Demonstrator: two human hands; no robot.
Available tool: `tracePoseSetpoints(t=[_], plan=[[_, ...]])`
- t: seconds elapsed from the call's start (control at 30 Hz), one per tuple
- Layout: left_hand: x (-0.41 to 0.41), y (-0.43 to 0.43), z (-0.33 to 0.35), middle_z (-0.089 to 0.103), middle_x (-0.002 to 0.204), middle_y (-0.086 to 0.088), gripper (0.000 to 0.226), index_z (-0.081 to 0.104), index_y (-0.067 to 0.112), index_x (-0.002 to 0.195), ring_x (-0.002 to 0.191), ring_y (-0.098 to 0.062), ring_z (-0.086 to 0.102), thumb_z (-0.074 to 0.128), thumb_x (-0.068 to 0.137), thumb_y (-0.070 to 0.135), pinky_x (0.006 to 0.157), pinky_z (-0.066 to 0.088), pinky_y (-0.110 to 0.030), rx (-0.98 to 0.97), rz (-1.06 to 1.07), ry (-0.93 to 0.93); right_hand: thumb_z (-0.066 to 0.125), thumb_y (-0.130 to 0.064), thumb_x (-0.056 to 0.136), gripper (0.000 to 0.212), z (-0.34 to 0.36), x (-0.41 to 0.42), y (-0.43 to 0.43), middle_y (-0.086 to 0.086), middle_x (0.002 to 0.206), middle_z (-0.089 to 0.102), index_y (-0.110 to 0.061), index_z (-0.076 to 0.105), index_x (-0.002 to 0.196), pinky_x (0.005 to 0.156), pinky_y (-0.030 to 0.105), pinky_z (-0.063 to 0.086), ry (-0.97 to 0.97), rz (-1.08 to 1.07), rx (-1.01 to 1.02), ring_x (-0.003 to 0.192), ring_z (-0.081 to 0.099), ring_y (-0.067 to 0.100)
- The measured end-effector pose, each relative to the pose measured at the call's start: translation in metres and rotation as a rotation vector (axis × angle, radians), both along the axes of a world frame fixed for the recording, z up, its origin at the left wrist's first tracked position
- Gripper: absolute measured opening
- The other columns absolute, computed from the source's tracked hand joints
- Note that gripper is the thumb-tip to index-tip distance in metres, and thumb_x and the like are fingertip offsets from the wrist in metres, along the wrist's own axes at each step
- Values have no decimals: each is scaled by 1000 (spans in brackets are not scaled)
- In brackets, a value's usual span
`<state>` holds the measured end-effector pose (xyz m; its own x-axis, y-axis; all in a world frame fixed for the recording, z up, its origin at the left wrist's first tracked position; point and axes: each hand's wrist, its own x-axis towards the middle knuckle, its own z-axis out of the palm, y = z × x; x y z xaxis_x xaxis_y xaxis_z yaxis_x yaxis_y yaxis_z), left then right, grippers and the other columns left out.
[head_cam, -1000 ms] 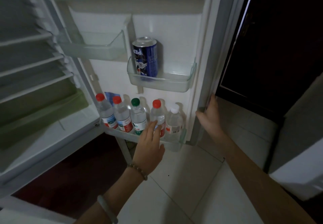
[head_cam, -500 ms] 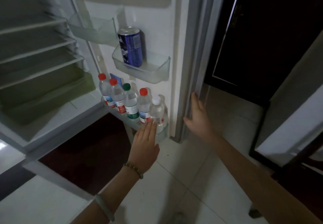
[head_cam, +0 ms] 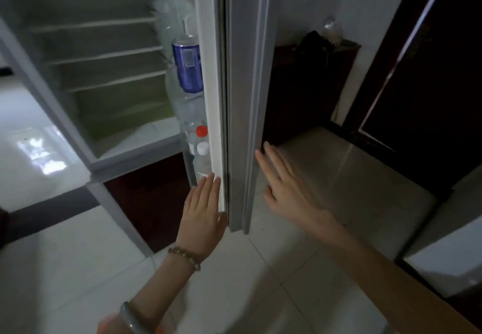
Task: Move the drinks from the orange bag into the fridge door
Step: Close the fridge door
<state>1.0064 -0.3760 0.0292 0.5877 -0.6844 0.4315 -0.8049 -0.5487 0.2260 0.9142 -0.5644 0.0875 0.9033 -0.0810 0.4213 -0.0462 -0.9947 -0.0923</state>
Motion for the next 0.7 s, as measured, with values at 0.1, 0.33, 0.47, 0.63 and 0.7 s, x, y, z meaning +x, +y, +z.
tracePoseSetpoints(t=[0.1,0.33,0.47,0.63,0.7], plan=[[-5,23,6,40,142,-18,63,36,0,136,133,-31,34,46,81,29,108,30,-48,19,131,1,62,-8,75,82,-5,19,19,20,152,17,-8,20,145,111,44,14,37,133,-96,138,17,31],[8,91,11,20,152,-11,75,22,7,143,137,-18,5,63,82,22,113,9,-41,47,384,29,65,-15,76,90,-16,80,79,12,153,-1,-16,9,147,116,42,2,-1,275,-154,139,11,30],[32,117,11,8,154,-8,72,11,10,145,140,-18,-1,53,89,28,115,3,-38,74,461,71,62,-15,79,89,-18,118,112,12,154,-3,-17,6,148,114,45,0,21,381,-143,140,7,27],[77,150,7,17,153,-13,74,16,8,144,140,-21,7,58,86,26,114,9,-42,81,506,71,60,-15,80,93,-21,177,149,11,155,-1,-16,-6,146,115,45,6,4,496,-111,142,2,22],[99,164,6,20,152,-14,74,19,7,144,140,-24,11,60,85,26,113,10,-43,102,514,62,61,-13,80,93,-23,200,163,13,155,2,-13,-3,146,115,45,10,11,501,-74,142,4,22]])
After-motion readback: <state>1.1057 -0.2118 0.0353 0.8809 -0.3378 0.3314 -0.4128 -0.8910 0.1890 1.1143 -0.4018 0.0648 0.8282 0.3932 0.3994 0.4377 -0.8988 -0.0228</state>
